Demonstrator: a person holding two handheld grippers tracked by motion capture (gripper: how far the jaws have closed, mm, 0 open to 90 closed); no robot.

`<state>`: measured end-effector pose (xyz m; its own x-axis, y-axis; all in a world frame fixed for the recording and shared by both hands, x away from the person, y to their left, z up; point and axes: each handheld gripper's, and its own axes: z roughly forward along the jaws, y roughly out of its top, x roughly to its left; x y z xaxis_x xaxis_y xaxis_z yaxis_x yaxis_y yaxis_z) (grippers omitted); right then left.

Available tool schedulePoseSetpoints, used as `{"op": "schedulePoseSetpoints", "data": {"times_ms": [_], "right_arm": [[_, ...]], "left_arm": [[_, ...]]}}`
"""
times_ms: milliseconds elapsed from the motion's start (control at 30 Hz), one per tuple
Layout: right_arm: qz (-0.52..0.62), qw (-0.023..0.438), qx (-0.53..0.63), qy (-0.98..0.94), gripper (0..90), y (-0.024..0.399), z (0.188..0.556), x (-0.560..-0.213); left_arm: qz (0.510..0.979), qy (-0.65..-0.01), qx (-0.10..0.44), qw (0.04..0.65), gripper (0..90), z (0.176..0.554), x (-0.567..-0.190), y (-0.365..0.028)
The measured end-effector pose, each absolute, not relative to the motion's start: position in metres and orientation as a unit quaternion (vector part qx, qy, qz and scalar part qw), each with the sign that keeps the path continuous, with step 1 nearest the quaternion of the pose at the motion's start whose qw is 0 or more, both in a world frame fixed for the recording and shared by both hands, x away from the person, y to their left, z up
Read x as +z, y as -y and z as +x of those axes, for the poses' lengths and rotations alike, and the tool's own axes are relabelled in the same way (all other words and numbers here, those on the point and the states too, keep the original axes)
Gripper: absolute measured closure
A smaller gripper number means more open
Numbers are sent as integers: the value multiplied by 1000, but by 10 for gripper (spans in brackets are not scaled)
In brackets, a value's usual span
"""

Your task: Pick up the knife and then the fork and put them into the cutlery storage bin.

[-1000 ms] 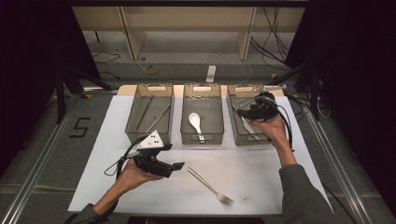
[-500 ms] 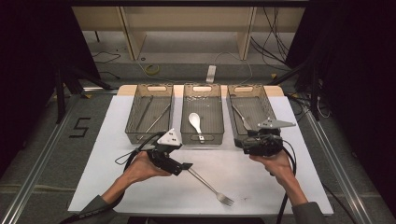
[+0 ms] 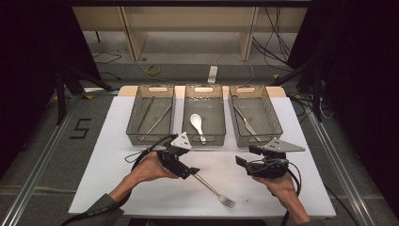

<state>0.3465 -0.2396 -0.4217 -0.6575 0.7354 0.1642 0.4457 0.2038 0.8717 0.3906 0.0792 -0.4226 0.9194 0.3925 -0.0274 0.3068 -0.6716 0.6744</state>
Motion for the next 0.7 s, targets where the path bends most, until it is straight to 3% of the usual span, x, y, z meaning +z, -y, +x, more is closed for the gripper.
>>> {"op": "schedulePoseSetpoints", "data": {"times_ms": [700], "right_arm": [[383,134,480,-778,282,242,325,-430]], "left_arm": [[953,-131,27,272,279,389,-438,-42]]}}
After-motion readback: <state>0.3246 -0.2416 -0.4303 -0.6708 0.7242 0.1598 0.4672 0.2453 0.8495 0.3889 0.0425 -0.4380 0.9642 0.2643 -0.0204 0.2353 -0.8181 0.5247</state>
